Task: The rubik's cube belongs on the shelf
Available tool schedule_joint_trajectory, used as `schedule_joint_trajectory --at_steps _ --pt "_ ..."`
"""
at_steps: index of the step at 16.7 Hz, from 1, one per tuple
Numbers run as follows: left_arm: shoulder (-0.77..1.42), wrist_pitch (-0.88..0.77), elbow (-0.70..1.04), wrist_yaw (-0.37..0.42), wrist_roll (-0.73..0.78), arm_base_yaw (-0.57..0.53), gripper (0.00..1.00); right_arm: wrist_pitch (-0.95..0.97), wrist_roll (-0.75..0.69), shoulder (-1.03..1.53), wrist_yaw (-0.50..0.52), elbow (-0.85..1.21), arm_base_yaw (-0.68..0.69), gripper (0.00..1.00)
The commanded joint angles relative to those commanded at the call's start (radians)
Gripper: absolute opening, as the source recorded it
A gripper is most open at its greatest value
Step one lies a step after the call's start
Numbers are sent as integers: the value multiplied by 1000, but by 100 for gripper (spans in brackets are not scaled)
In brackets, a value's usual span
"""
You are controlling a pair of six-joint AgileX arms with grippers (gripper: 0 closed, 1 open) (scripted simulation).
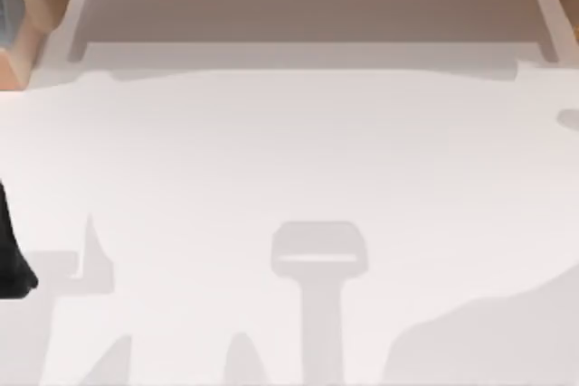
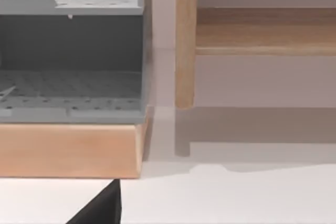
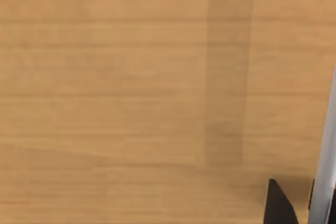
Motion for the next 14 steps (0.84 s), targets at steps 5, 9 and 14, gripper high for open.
schedule_joint_trajectory --at_steps 5,9,14 --pt "0 0 0 0 0 0 100 0 0 0 0 0 0 75" --pt "0 0 0 0 0 0 100 0 0 0 0 0 0 100" --pt "0 0 0 0 0 0 100 0 0 0 0 0 0 100"
